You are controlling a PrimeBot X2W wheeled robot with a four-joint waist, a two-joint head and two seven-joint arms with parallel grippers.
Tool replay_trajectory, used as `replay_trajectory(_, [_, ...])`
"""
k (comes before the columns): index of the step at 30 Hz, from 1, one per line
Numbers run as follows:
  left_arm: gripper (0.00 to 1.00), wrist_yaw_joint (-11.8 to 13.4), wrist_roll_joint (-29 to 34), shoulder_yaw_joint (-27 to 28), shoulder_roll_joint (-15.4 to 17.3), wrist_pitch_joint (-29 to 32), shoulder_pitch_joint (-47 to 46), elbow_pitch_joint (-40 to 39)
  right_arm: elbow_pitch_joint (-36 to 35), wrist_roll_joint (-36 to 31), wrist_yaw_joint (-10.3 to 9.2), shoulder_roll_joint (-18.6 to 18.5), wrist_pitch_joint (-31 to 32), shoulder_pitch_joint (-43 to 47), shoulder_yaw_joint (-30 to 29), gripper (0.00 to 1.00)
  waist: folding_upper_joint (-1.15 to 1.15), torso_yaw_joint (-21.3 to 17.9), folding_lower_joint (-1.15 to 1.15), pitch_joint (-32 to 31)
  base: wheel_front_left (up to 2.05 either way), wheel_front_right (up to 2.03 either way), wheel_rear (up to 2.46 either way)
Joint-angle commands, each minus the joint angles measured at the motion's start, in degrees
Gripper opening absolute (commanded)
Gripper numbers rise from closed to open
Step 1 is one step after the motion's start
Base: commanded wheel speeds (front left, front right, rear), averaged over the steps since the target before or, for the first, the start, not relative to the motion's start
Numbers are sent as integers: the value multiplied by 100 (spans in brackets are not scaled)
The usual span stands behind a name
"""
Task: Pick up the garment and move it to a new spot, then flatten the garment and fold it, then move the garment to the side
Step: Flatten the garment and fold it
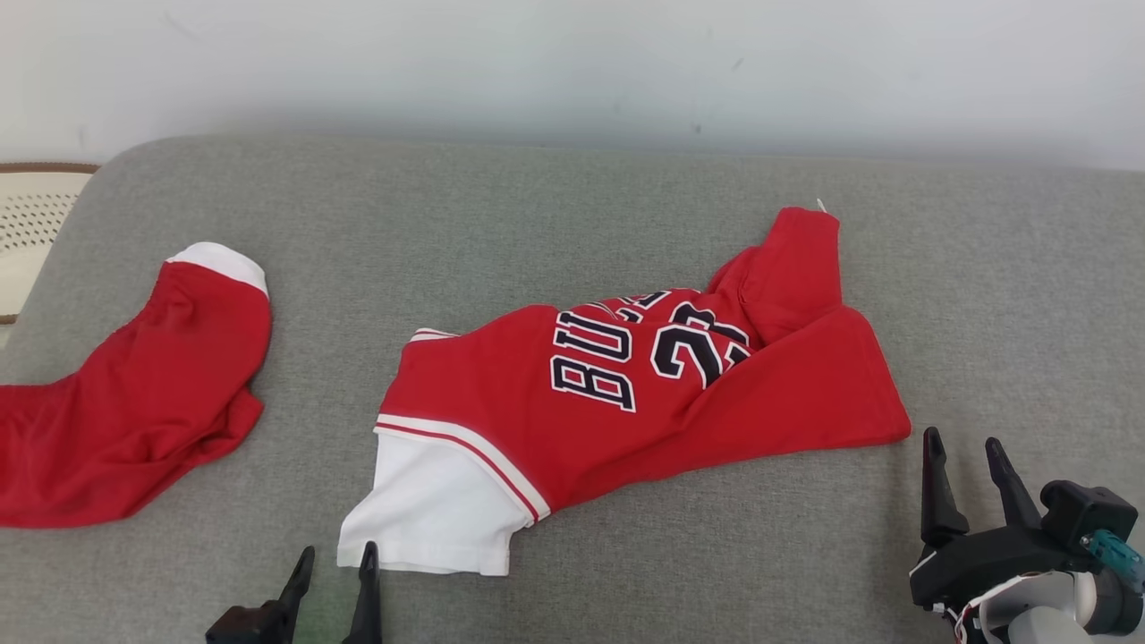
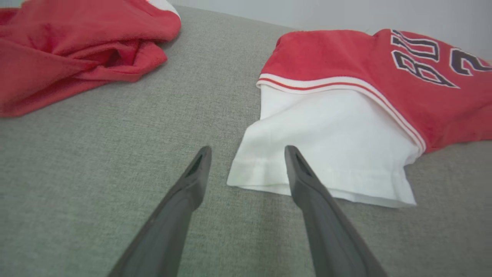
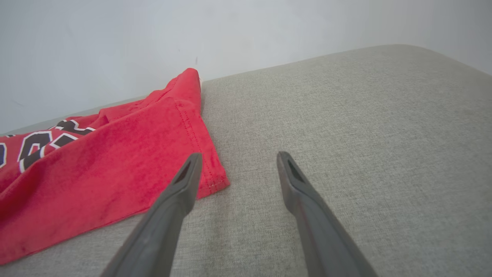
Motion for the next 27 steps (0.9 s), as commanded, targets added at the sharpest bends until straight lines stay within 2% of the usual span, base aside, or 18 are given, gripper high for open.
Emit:
replay_trajectory(1, [100,21,17,-18,6,-2,135,-35,23,25,-2,-20,-2,-3,7,100,0,41,0,-18,0,0,0])
replay_trajectory(5, [100,80,3,-116,6,-2,144,-232,95,-12,-3,-35,-2,-28,6,100,0,170,0,-11,0,0,0])
replay_trajectory(16, [100,11,70,-455,6,-2,65,-476,601,-234,-2,-99,-2,-303,-244,100,0,715,0,225,0,0,0])
replay_trajectory(17, [100,3,86,-471,5,-2,74,-488,663,-267,-2,-99,-3,-330,-273,97,0,750,0,229,0,0,0])
replay_trajectory(18, [100,6,106,-473,6,-2,88,-495,735,-315,-2,-104,-3,-332,-304,75,0,778,0,228,0,0,0])
replay_trajectory(20, [100,-5,114,-469,5,-2,121,-505,883,-379,-3,-67,-2,-330,-335,17,0,813,0,212,0,0,0])
replay_trajectory(21, [100,-6,113,-467,6,-2,133,-513,915,-407,-3,-52,-3,-332,-352,0,0,820,0,204,0,0,0])
replay_trajectory(27, [100,-11,135,-466,7,-2,206,-561,829,-451,-3,-24,-2,-113,-509,0,0,711,0,63,0,0,0])
